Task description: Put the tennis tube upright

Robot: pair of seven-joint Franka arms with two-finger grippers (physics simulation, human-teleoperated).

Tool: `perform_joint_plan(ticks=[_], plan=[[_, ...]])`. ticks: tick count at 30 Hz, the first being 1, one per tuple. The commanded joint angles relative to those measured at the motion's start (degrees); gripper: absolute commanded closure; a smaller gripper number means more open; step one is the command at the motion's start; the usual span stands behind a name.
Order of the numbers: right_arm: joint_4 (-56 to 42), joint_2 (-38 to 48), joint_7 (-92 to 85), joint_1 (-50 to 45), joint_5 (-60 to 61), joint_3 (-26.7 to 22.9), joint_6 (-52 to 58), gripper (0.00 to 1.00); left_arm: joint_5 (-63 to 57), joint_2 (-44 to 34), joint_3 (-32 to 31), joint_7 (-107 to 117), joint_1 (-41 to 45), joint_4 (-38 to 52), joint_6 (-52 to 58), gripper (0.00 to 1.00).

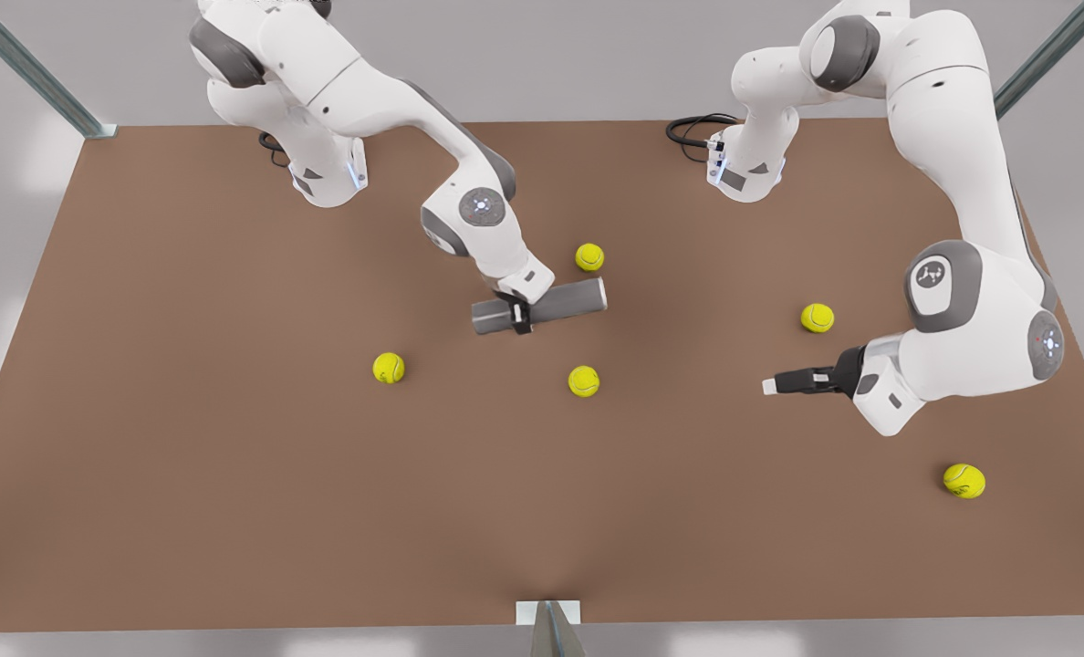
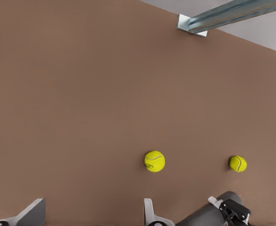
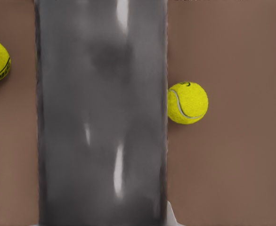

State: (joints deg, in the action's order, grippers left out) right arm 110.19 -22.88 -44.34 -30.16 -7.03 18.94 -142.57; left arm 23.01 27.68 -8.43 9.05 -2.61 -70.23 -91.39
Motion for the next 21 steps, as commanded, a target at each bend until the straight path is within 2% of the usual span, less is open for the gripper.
perform_joint_plan(ticks=[1,13,17,18,19,21], plan=[[-0.07,-0.23,0.04,-0.42,0.00,-0.13,-0.34,0.23,0.02,0.00,-0.01,0.00,0.06,0.00,-0.02,0.01],[0.99,-6.47,0.92,-0.34,-0.17,-1.09,-5.79,0.23,-0.16,-0.61,-0.18,-0.09,-0.20,-0.09,1.65,0.01],[0.99,-7.79,0.92,-3.68,-0.53,-5.31,-7.29,0.23,-0.33,-0.52,-0.18,-0.09,-0.20,0.00,1.39,0.01],[0.99,-8.14,0.92,-3.76,-0.53,-5.31,-7.29,0.19,-0.07,-0.44,-0.18,0.09,0.15,0.00,1.13,0.01],[0.99,-8.14,1.45,-3.76,-0.53,-5.40,-7.37,0.00,0.11,-0.35,-0.27,0.18,0.24,-0.09,0.86,0.01],[0.99,-8.14,1.63,-4.11,-0.53,-5.31,-7.37,0.00,0.37,-0.35,-1.14,0.26,0.68,-0.61,0.86,0.01]])
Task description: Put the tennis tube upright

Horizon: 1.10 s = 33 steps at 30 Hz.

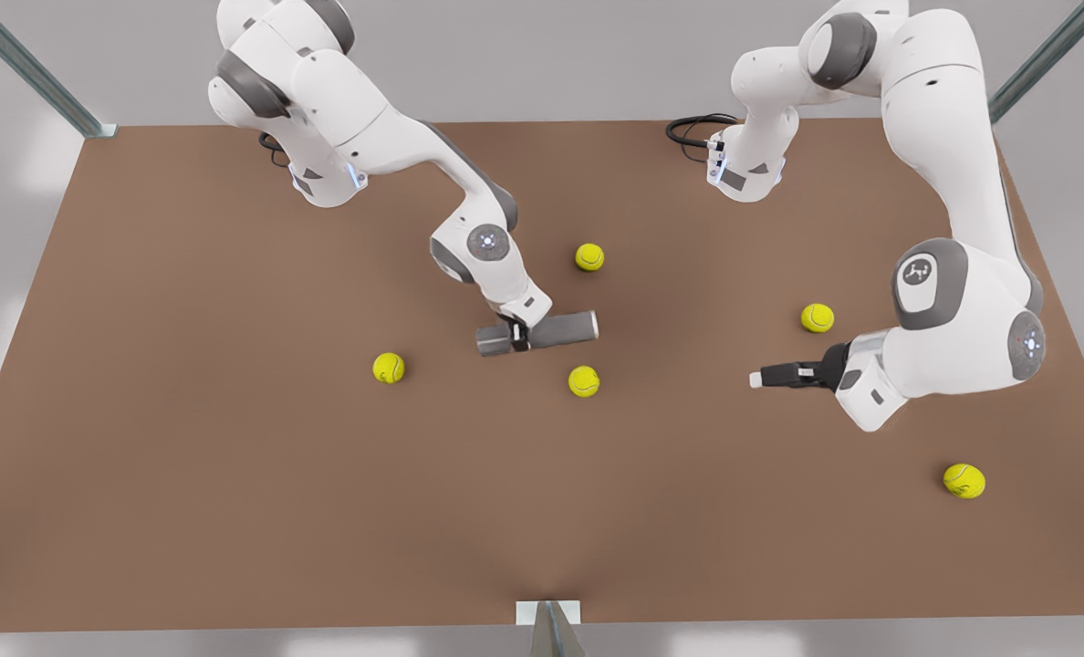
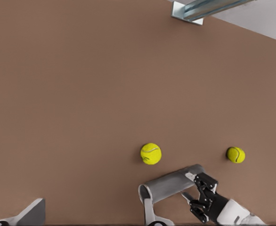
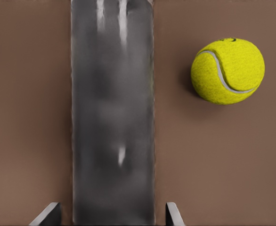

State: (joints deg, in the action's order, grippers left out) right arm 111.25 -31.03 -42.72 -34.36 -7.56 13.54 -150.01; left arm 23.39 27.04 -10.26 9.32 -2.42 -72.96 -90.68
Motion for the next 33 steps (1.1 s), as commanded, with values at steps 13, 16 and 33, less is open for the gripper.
perform_joint_plan(ticks=[13,16,33], plan=[[-7.17,23.12,8.16,32.67,10.99,1.84,28.08,0.00,38.92,-17.98,-11.18,-11.95,-3.64,-44.01,-28.93,0.01],[-19.76,22.85,15.91,43.85,9.15,1.23,43.04,0.00,44.80,-19.48,-16.99,-11.87,-3.12,-49.47,-36.41,0.01],[-20.38,29.97,34.98,38.05,3.61,-11.52,58.08,0.00,53.51,-7.26,-17.52,-31.37,-0.74,-51.49,-42.21,0.01]])
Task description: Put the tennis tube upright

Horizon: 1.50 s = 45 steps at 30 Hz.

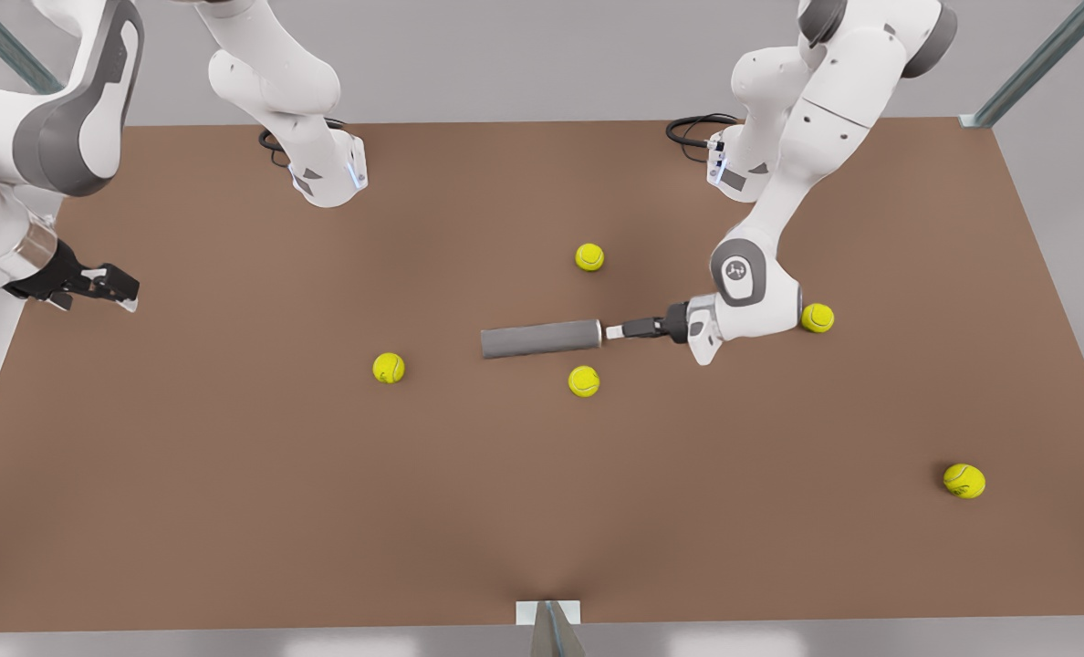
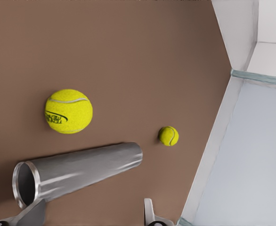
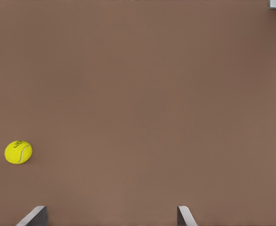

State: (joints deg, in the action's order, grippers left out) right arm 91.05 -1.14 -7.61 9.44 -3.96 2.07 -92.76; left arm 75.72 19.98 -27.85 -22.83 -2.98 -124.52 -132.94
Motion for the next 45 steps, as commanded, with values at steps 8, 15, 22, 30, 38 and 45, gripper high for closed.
perform_joint_plan(ticks=[8,15,22,30,38,45], plan=[[-3.78,-3.52,-0.57,-5.93,0.00,0.39,0.74,0.00,8.57,4.28,-0.01,-10.39,-0.36,-0.99,-0.39,0.01],[-3.78,-4.57,-0.30,-7.34,-2.20,0.74,0.12,0.00,14.81,6.30,-0.10,-15.31,0.96,-0.46,-1.71,0.01],[-3.60,-4.57,-0.57,-7.34,-2.28,0.74,0.21,0.00,15.69,7.35,-0.19,-17.24,2.01,-0.90,-1.62,0.01],[-3.51,-4.57,0.22,-7.42,-2.37,0.91,-0.06,0.00,15.69,11.40,-0.19,-22.34,1.40,-0.99,-1.62,0.01],[-6.50,-5.80,-0.39,-7.25,-2.19,0.74,0.47,0.00,19.38,13.24,-0.19,-24.71,2.28,-0.72,-1.62,0.01],[-6.06,-6.51,-0.21,-7.16,-4.39,0.74,0.56,0.00,22.10,14.12,-0.19,-24.98,2.98,0.42,-1.36,0.01]])
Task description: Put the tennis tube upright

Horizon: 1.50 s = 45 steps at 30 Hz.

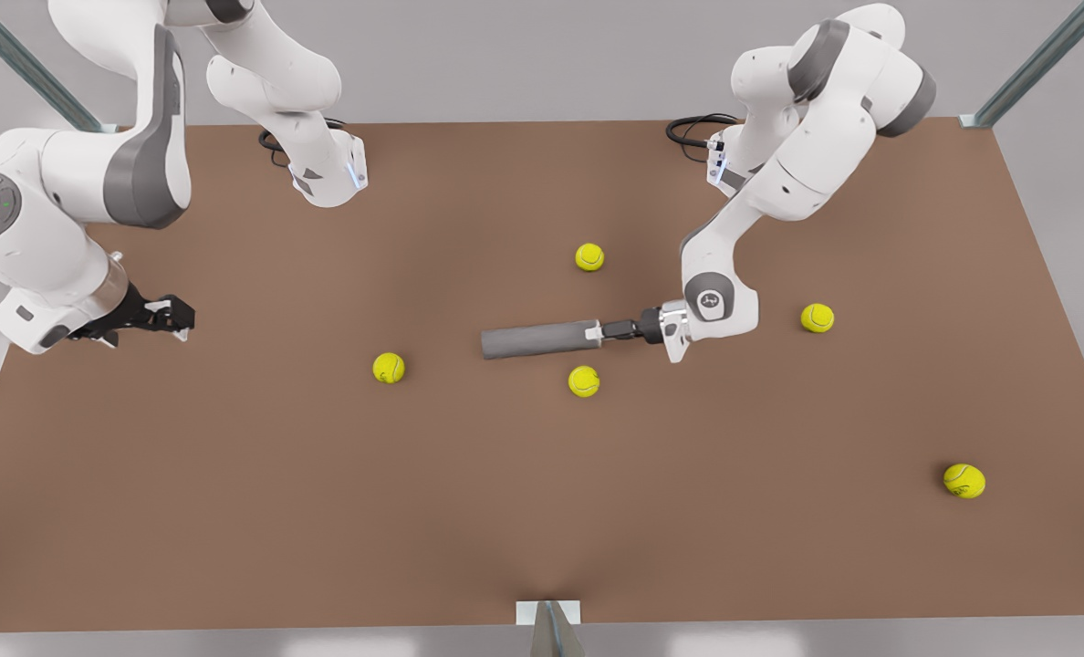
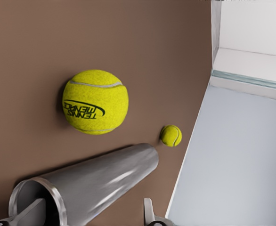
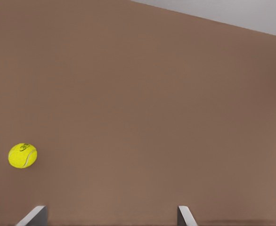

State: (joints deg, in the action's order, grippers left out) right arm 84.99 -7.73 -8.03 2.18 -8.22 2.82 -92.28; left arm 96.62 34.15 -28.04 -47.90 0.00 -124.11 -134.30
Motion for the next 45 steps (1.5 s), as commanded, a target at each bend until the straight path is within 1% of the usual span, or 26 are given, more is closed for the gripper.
perform_joint_plan(ticks=[1,9,17,19,21,23,24,26,29,30,33,36,40,42,44,45], plan=[[0.09,0.00,-0.06,0.37,0.05,0.00,-0.09,0.00,1.29,0.04,0.00,-0.01,0.09,0.00,0.00,0.01],[0.44,-0.09,-0.32,0.37,-0.21,0.00,-0.36,0.00,3.58,1.79,0.00,-0.44,1.93,2.29,-0.09,0.01],[0.97,-0.09,-0.23,0.02,-0.39,0.00,-0.62,0.00,4.98,3.47,0.00,-2.82,1.67,2.99,0.62,0.01],[1.15,-0.09,-0.32,-0.07,-0.39,0.00,-0.80,0.00,5.07,3.47,0.00,-2.82,1.50,3.17,1.05,0.13],[1.15,-0.09,-0.32,0.02,-0.39,0.00,-0.88,0.00,5.07,3.47,0.00,-2.82,1.32,3.17,1.41,0.30],[1.15,-0.09,-0.32,-0.07,-0.39,0.00,-0.88,0.00,4.98,3.47,0.00,-2.90,1.23,3.17,1.50,0.45],[1.15,-0.09,-0.32,-0.07,-0.39,0.00,-0.88,0.00,4.98,3.47,0.00,-2.99,0.97,3.17,1.67,0.48],[1.15,-0.09,-0.32,0.02,-0.39,0.00,-0.88,0.00,4.98,3.47,0.00,-3.78,0.35,3.17,3.17,0.52],[1.23,-0.09,-0.23,-0.07,-0.39,0.00,-0.97,0.00,4.98,3.47,0.00,-3.87,-0.09,3.17,4.84,0.53],[1.23,-0.09,-0.32,-0.07,-0.39,0.00,-0.97,0.00,4.98,3.47,0.00,-3.87,-0.09,3.17,4.92,0.56],[0.71,-0.18,-0.23,0.02,0.14,0.00,-0.80,0.00,4.98,3.38,0.00,-3.87,-0.44,3.26,5.80,0.56],[0.71,-0.26,-0.23,-0.33,0.05,0.00,-0.88,0.00,4.98,3.38,-0.09,-3.87,-0.88,3.26,6.95,0.62],[0.88,-0.44,0.29,-0.42,0.14,0.00,-1.85,0.00,5.07,3.29,-0.09,-3.96,-1.05,3.26,6.86,0.65],[1.06,-0.44,0.47,-0.42,0.14,0.00,-1.85,0.00,5.07,3.20,-0.09,-3.96,-0.97,3.26,6.86,0.74],[1.06,-0.44,0.47,-0.42,0.31,0.00,-1.76,0.00,5.33,3.20,-0.09,-3.96,-0.88,3.26,6.68,0.79],[1.06,-0.27,0.47,-0.51,0.31,0.08,-1.50,0.00,5.51,3.20,-0.09,-4.05,-0.53,3.26,6.42,0.79]])
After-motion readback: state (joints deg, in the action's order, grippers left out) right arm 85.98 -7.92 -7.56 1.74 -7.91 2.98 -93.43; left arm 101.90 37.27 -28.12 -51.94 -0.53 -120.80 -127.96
